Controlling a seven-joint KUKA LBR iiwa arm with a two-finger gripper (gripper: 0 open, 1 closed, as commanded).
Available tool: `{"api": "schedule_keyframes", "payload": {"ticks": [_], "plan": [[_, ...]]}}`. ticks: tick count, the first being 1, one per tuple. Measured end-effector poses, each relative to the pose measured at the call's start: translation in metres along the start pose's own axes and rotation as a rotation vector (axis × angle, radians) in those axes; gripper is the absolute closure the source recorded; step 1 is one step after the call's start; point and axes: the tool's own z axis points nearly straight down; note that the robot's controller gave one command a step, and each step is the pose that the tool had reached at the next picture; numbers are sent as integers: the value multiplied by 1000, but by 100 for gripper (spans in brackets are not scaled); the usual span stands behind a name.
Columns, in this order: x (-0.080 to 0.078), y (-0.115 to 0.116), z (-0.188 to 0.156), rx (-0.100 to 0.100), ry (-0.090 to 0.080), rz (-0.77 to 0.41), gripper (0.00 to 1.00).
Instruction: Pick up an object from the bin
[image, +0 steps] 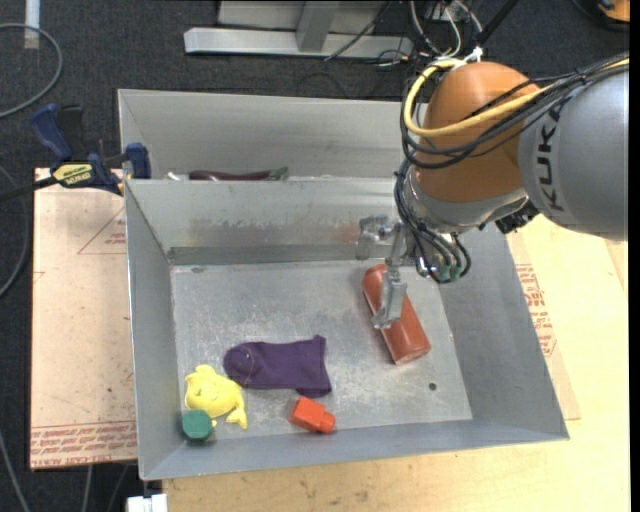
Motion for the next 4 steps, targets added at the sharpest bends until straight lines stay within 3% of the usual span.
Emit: {"api": "schedule_keyframes", "payload": {"ticks": [1,2,3,4], "plan": [[-1,0,-5,0,-8,1,0],[19,42,58,0,-10,-61,0],[26,110,74,-1,-8,-243,0],[45,117,89,-2,-10,44,0]]}}
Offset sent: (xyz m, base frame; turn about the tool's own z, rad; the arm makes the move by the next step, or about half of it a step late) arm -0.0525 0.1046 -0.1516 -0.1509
